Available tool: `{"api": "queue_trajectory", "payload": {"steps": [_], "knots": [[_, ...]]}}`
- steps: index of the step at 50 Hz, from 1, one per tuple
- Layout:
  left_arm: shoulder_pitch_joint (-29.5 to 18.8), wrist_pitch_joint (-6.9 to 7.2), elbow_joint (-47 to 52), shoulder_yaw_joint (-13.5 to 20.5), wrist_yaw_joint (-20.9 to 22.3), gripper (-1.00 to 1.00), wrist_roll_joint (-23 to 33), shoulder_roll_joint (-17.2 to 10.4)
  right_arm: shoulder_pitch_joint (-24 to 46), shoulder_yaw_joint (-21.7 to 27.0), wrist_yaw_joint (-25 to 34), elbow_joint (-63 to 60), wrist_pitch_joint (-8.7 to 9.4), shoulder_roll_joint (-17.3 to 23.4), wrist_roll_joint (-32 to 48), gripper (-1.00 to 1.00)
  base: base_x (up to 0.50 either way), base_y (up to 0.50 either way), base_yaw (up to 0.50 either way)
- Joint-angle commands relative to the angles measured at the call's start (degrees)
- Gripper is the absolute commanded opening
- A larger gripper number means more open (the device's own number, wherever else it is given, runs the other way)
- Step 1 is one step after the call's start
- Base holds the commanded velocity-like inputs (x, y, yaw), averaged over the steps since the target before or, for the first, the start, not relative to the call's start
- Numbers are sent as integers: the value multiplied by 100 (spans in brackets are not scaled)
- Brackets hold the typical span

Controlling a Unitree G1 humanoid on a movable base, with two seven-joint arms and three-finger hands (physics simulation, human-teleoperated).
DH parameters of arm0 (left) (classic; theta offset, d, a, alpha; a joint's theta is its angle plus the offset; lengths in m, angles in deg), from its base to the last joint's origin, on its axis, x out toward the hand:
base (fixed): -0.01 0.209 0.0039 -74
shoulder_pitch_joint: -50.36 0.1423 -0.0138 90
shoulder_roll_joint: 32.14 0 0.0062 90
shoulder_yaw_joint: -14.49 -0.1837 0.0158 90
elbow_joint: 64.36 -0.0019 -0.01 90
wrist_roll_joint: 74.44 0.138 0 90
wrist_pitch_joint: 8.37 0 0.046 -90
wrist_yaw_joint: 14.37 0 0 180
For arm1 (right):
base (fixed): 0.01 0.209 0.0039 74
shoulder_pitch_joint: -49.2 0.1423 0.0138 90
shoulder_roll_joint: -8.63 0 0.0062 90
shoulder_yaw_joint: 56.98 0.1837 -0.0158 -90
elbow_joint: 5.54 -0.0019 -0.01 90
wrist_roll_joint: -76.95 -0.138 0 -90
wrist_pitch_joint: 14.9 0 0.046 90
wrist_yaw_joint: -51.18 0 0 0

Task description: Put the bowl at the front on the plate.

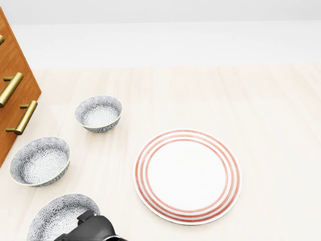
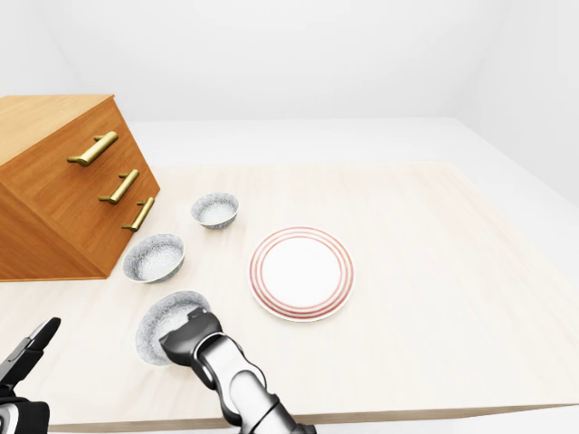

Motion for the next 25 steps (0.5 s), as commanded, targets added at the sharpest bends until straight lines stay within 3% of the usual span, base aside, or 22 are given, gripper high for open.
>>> {"api": "queue_trajectory", "payload": {"steps": [1, 13, 25], "knots": [[11, 0, 31, 7, 0, 100, -14, -2, 108, 141, 103, 235, -67, 6, 67, -100, 0, 0, 0], [-1, 0, -2, -5, 0, 100, 1, -4, 386, 370, -30, 140, -99, -54, 376, -100, 0, 0, 0], [23, 0, 68, 15, 0, 100, -11, 15, 338, 436, -360, -498, 81, -15, 427, -100, 0, 0, 0]]}}
